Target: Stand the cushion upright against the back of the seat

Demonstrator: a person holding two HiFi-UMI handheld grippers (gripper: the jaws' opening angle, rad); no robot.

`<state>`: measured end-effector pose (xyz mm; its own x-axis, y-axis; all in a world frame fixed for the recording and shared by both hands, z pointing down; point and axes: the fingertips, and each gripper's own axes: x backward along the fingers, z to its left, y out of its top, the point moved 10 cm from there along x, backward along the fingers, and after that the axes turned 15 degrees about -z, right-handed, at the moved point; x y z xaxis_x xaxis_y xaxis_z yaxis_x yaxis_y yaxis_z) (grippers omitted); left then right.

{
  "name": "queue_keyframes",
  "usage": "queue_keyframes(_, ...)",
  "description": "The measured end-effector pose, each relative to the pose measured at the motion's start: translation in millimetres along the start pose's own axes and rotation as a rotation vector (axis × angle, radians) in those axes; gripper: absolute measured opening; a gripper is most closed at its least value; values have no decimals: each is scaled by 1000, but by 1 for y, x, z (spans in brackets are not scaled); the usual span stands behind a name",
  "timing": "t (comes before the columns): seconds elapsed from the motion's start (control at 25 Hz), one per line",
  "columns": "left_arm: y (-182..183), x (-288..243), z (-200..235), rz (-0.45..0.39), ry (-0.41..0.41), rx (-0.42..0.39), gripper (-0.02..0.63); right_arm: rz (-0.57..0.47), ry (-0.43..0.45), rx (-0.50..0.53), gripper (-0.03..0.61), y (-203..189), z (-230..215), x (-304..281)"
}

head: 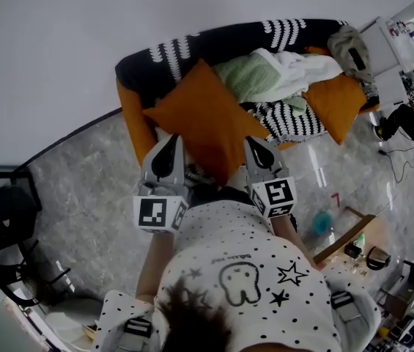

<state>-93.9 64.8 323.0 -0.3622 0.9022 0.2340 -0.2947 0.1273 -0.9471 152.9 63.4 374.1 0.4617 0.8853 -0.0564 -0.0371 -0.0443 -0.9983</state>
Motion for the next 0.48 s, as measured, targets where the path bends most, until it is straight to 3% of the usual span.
queue_keyframes(0.48, -7, -1, 21, 30, 46, 9, -3, 42, 1, -17, -3, -3, 4, -11)
